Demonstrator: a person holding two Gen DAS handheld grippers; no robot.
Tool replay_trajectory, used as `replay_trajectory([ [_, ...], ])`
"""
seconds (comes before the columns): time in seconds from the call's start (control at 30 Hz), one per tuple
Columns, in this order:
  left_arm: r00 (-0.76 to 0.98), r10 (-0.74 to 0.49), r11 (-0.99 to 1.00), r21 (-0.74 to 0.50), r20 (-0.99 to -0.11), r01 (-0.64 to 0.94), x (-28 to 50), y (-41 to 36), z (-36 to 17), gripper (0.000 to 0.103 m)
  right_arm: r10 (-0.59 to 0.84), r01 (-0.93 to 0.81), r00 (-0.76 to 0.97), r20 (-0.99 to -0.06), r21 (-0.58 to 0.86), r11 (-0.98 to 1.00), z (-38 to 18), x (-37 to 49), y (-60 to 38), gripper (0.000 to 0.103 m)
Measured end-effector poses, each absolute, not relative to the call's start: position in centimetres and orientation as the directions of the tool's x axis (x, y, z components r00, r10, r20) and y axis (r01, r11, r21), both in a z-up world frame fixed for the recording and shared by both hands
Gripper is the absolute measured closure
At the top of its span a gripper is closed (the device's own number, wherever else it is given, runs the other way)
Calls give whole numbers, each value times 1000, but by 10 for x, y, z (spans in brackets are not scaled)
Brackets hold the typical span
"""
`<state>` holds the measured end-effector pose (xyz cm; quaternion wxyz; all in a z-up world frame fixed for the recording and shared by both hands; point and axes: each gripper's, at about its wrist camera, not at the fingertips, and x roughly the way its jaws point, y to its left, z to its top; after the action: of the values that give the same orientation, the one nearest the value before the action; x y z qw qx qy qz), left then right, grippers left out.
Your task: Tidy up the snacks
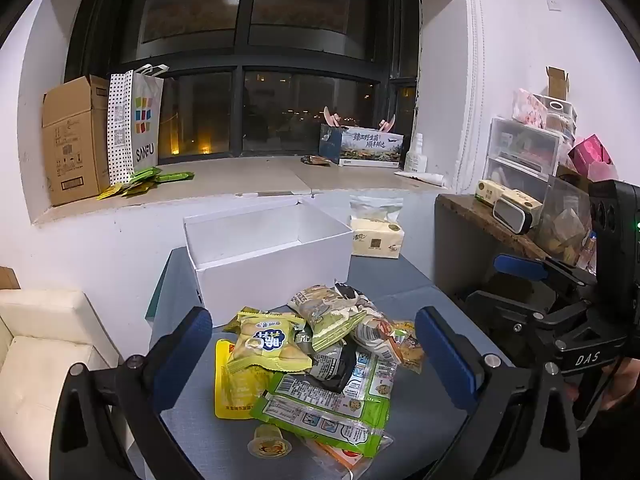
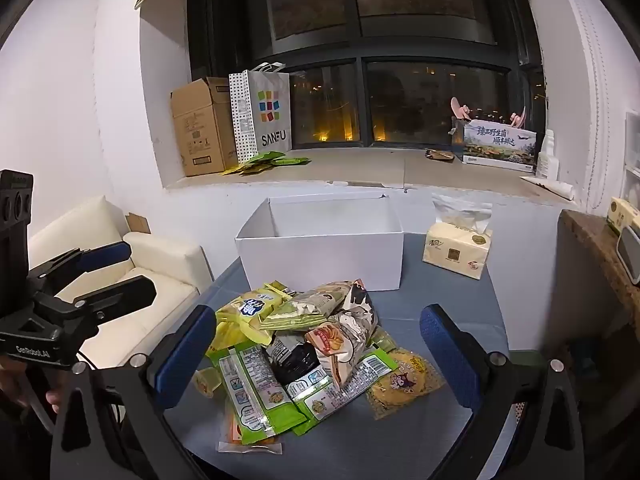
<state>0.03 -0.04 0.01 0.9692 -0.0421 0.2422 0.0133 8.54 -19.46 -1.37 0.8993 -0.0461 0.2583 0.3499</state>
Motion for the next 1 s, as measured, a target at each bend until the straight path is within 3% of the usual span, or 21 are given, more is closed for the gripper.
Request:
replay_trajectory([
  [1.0, 883, 9, 995, -84, -470, -55, -2, 2, -1, 0, 609, -660, 615, -501, 96, 745, -16, 83, -193, 0],
])
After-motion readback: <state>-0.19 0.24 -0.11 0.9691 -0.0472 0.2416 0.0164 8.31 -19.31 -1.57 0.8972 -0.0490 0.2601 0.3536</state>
